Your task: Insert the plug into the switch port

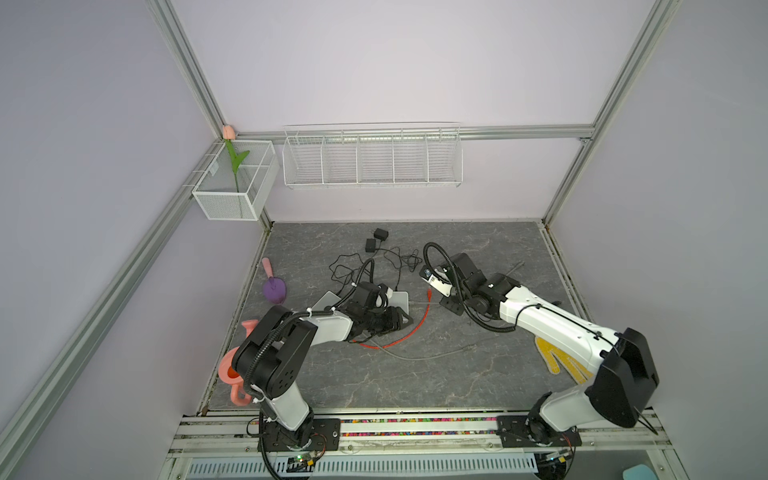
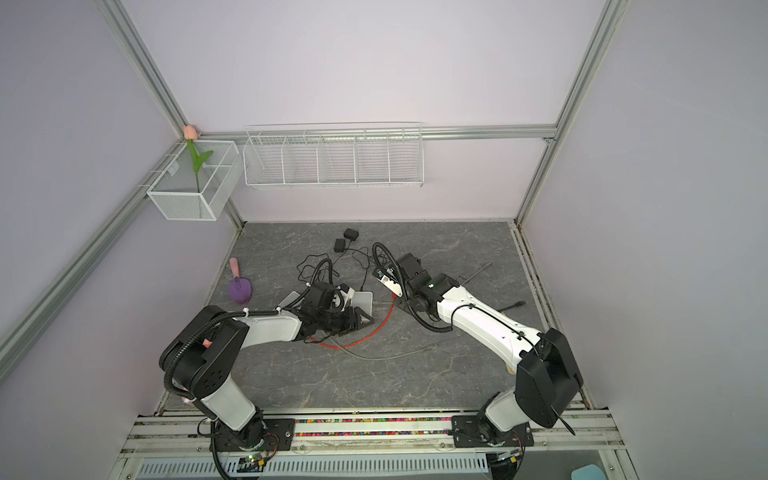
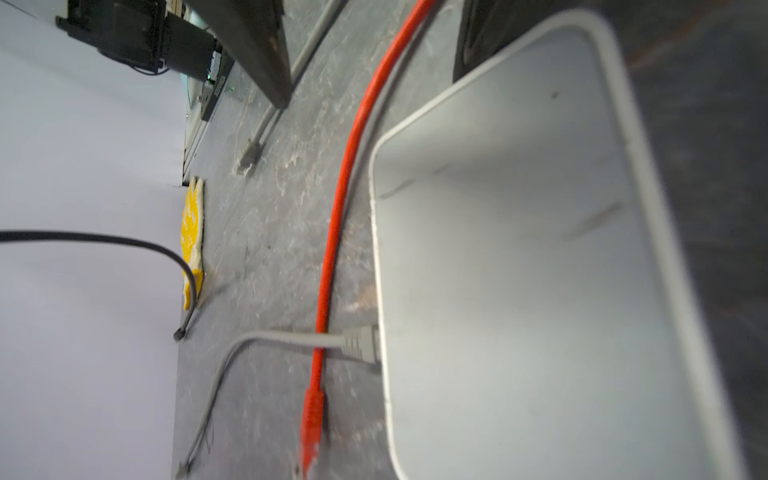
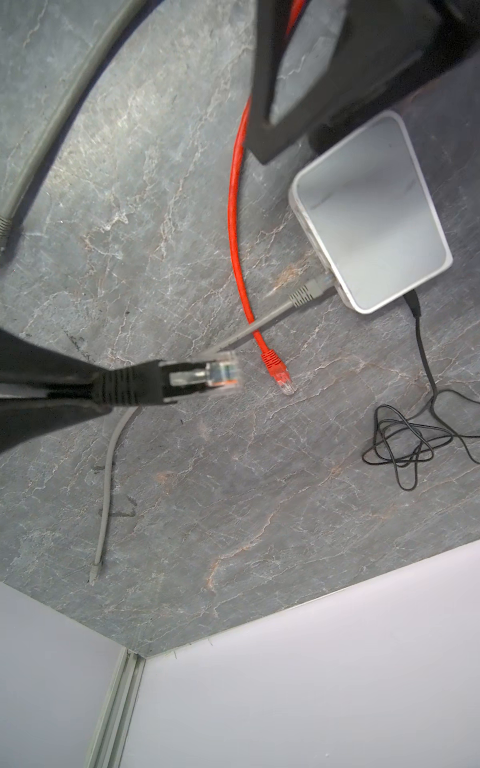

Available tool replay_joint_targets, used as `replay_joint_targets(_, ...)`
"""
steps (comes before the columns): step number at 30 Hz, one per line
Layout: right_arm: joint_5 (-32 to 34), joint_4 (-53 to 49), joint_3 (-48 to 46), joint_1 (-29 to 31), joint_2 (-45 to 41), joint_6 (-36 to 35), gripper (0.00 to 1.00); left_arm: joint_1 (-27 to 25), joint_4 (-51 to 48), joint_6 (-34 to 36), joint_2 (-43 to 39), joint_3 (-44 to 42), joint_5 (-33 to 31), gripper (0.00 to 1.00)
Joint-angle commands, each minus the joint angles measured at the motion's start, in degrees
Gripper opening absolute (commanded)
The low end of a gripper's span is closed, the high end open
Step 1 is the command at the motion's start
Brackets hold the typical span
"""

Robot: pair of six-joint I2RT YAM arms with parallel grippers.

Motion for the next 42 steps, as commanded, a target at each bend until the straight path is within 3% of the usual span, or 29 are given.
replay_joint_targets(1, -2.4, -1.5, 0.2, 0.3, 1.9, -2.4, 0.07, 4.6, 1.2, 1.8, 2.9, 1.1, -0.1, 0.62)
replay_joint_targets(6, -4.9, -4.0, 2.2, 0.7, 7.8, -3.4, 0.07, 8.0, 0.7, 2.3, 4.4, 3.7, 1.9, 0.61)
replay_joint_targets(13, -8.8, -7.6, 8.4, 1.7, 18.3, -3.9, 0.07, 9.0, -3.1, 4.3, 0.5, 3.7, -0.1, 0.6)
replay_joint_targets(20, -9.4, -8.5, 14.5, 2.2, 25.6, -5.1, 0.07, 13.9, -3.5, 4.0, -1.6, 4.7, -1.5, 0.56)
replay_joint_targets(30, -10.8, -8.5, 19.5, 2.3, 32.1, -6.0, 0.07, 14.0, -0.1, 3.3, 7.2, 11.2, 3.1, 0.46)
replay_joint_targets(42, -11.2, -8.0, 22.0, 2.0, 34.7, -6.0, 0.07, 14.0, -6.3, 7.8, 13.2, 16.2, 10.1, 0.35)
